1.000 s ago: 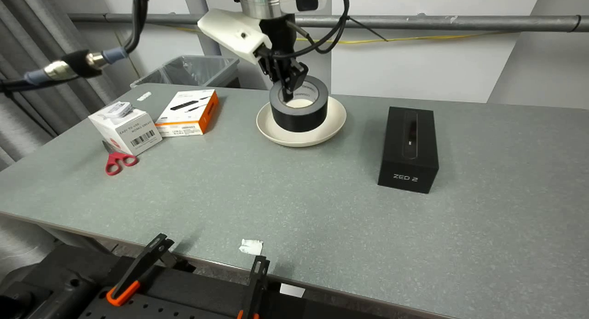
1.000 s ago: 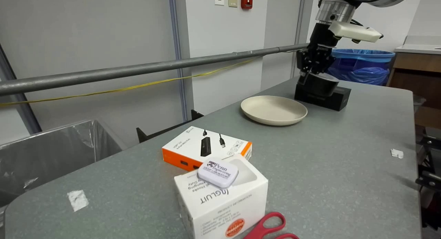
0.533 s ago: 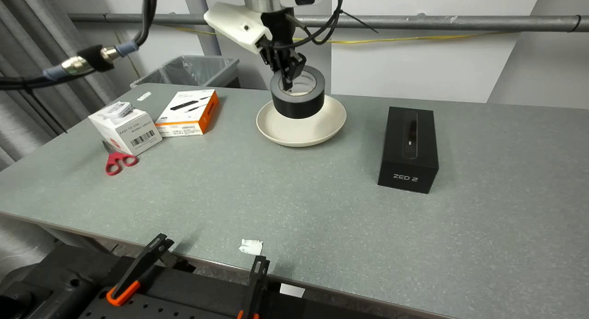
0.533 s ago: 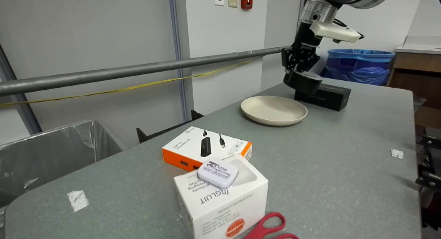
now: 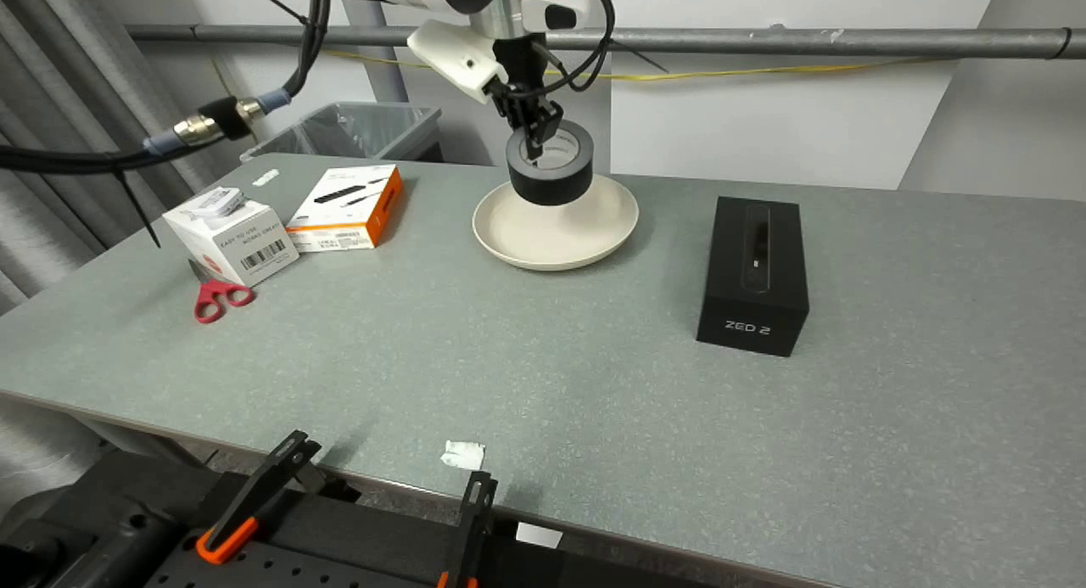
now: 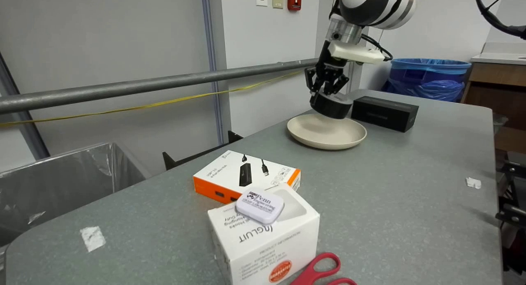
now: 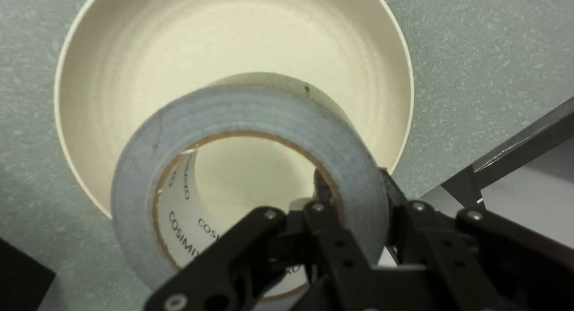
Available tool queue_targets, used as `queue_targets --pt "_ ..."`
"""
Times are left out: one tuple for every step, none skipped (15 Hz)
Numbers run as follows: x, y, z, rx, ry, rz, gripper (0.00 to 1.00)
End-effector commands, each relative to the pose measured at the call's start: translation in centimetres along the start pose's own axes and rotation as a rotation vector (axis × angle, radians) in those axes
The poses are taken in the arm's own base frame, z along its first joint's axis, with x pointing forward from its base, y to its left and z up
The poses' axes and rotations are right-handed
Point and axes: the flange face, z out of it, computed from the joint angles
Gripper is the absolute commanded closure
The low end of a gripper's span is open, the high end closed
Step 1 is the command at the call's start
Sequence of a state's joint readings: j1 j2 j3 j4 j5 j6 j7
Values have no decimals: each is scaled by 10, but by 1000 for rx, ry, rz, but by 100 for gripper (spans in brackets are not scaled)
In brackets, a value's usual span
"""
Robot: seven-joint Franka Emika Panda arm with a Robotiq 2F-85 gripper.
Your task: Put the black masking tape on the white plate
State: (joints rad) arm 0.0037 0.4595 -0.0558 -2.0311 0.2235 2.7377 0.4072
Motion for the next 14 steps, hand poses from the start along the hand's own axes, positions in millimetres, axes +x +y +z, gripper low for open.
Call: queue_targets --pt "15 -16 30 -39 -16 34 93" --pt "15 -17 36 -46 -22 36 93" --pt "16 -17 44 -58 -27 39 93" --pt "17 -19 50 -69 -33 42 93" --pt "17 -19 56 -77 -35 45 93" --pt "16 -20 61 -81 -40 46 93" --pt "17 -21 65 -83 -45 48 93" --pt "17 -23 68 -87 -47 49 93" --pt "19 -24 71 -91 -48 53 93" --pt "20 -25 73 -91 -54 57 93" --pt "20 -27 75 -93 -57 59 93" --pt "22 -27 76 -94 -57 61 93" --pt "23 -28 77 -96 -57 62 73" --pt "24 -29 77 -97 -59 64 48"
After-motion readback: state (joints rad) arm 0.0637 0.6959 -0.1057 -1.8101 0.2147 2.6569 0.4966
